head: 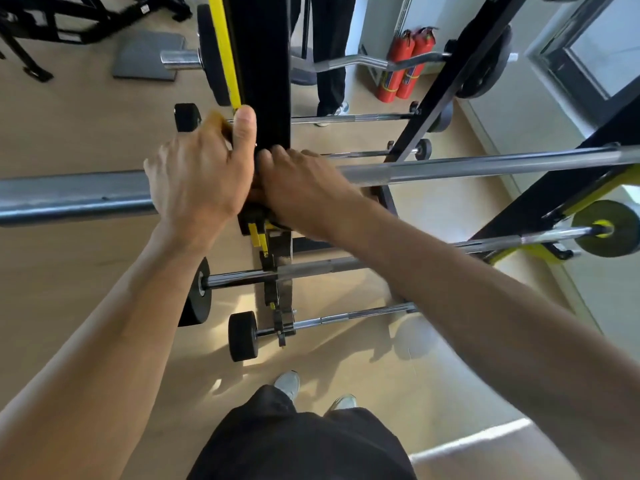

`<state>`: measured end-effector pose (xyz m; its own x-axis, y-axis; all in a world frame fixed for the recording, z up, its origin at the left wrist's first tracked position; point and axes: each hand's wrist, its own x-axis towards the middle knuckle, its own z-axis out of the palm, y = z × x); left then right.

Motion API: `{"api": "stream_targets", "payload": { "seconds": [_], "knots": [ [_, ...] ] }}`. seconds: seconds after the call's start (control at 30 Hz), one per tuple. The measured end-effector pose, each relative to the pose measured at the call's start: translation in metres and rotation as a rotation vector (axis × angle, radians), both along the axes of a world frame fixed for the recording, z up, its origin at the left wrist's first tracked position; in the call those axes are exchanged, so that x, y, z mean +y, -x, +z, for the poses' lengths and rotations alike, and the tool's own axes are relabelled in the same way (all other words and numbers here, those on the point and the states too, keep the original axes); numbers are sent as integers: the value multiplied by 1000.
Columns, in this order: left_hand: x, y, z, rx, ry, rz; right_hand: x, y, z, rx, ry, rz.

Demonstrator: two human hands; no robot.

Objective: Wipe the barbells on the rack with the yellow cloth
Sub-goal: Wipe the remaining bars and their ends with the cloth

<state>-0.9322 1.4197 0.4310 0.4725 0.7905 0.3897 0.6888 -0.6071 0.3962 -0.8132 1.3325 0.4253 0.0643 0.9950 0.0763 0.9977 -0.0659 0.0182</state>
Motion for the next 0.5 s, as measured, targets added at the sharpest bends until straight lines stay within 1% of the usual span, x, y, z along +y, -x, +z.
{"api": "stream_targets", "payload": {
  "seconds": [0.07, 0.13, 0.23, 0.3, 0.37, 0.4, 0.47, 0.5],
  "knots": [
    [-2, 0, -1, 2, 7, 10, 0, 4, -8, -4, -76, 18],
    [-3, 0, -1, 2, 5, 22, -16, -12, -13, -64, -129, 51],
    [-4, -1, -2, -27, 26, 92, -52, -56, -15, -183, -113, 15],
    [-5, -1, 0, -113, 24, 166, -78, -85, -10, -268, -61, -60],
    [-12, -4, 3, -233, 3, 231, -93, -101, -1, -285, 1, -145],
    [-18, -8, 4, -295, -56, 235, -94, -103, 1, -275, 36, -166],
    [-37, -26, 3, -442, -228, 146, -78, -89, 6, -207, 75, -110],
    [-46, -37, 2, -511, -281, 49, -63, -77, 8, -140, 78, -53]
  ]
}}
